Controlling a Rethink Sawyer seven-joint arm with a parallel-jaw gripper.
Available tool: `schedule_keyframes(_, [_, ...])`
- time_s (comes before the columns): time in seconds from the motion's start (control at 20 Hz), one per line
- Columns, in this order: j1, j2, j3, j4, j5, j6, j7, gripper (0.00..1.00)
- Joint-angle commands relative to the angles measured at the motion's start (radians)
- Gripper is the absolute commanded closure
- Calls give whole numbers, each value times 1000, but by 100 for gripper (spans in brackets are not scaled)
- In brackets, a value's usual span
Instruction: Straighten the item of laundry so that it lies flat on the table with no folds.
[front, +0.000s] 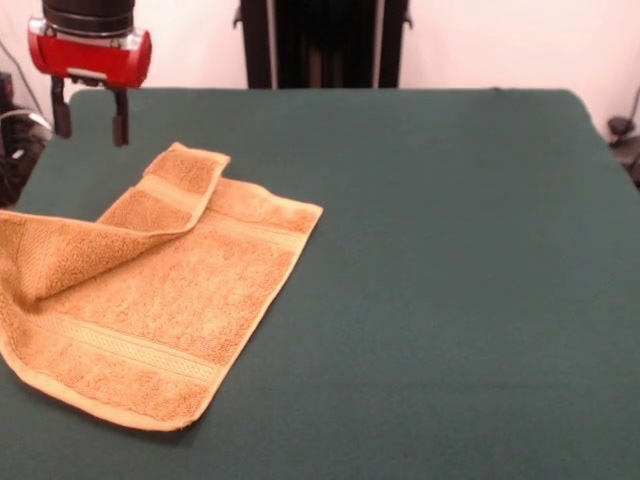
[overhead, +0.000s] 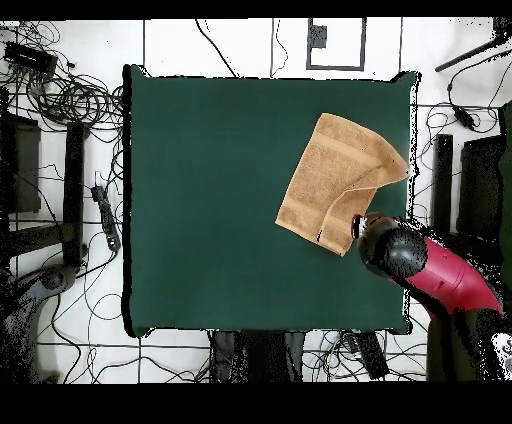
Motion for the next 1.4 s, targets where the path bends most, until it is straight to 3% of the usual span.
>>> schedule_keyframes(0.05, [99, 105, -55, -11, 49, -102, 320, 0])
schedule_keyframes(0.6, [167, 139, -132, -14, 112, -156, 326, 0])
schedule_keyframes(1.4, [200, 134, -147, -8, 185, -147, 291, 0])
